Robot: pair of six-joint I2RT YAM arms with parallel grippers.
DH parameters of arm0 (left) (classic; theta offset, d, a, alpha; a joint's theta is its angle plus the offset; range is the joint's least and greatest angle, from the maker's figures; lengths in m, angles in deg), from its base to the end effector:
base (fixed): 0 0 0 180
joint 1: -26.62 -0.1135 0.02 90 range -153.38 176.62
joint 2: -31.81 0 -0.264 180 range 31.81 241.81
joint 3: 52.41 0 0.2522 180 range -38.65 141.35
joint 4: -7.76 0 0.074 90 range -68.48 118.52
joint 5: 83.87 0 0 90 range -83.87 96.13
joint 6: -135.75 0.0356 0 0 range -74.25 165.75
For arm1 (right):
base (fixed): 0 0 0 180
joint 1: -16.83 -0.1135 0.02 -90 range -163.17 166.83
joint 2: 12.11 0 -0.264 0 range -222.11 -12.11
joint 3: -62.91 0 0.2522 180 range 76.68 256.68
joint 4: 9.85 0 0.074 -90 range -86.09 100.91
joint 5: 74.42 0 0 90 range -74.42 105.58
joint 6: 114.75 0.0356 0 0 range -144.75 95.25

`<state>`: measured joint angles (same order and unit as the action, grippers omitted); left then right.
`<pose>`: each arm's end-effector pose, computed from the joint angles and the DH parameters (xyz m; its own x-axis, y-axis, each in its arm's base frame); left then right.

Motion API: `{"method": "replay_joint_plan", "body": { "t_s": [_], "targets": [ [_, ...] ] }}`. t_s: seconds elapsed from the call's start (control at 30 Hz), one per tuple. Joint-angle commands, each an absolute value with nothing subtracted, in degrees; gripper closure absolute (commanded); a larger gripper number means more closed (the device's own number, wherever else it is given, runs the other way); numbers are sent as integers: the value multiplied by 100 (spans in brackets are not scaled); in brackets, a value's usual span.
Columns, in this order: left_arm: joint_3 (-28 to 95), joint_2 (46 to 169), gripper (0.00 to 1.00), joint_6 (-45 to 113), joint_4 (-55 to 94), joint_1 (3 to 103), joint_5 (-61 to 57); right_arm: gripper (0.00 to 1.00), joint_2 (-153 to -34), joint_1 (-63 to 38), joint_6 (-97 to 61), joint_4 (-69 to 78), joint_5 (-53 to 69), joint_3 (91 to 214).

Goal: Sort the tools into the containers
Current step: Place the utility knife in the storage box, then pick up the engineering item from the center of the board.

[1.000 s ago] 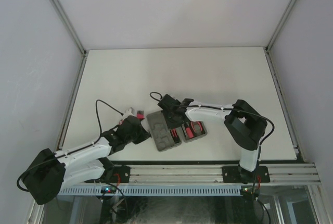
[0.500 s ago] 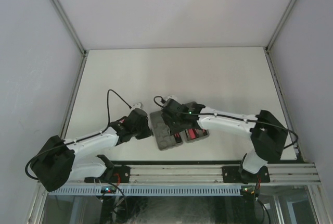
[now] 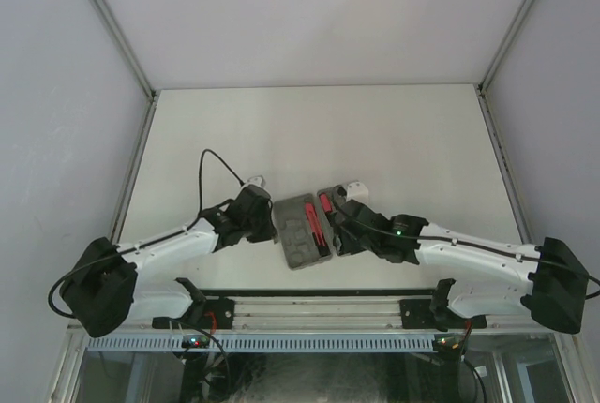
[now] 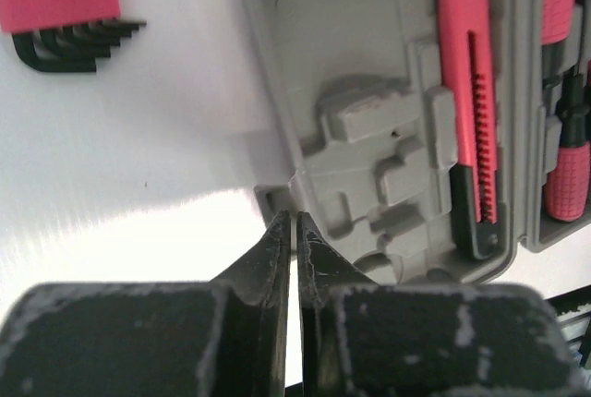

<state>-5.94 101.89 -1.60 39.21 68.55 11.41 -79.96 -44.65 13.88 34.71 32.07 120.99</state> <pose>0.1687 -0.1471 0.1710 -0.8738 -0.1996 -0.4435 -0.0243 0.9287 -0.3701 0.1197 0.1991 0.2274 -0.7796 -0.1810 -0.5995 -0.3543 0.9169 0.1839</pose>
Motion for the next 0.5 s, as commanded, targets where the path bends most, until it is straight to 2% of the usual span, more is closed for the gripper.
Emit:
{"method": "replay_joint_plan", "body": {
  "t_s": [0.0,0.13,0.3,0.47],
  "targets": [
    [-54,10404,91,179,3935,6807,1341,54,-7553,-4450,1743,3298,3471,11925],
    [319,10693,86,372,4138,6757,1466,54,-7315,-4452,1825,3341,3511,11706],
    [530,10430,75,519,4520,6570,1880,54,-6927,-4454,1842,3405,3617,11529],
    [319,9864,58,543,4783,6002,2239,54,-6696,-4369,1760,3402,3604,11415]
  ]
}}
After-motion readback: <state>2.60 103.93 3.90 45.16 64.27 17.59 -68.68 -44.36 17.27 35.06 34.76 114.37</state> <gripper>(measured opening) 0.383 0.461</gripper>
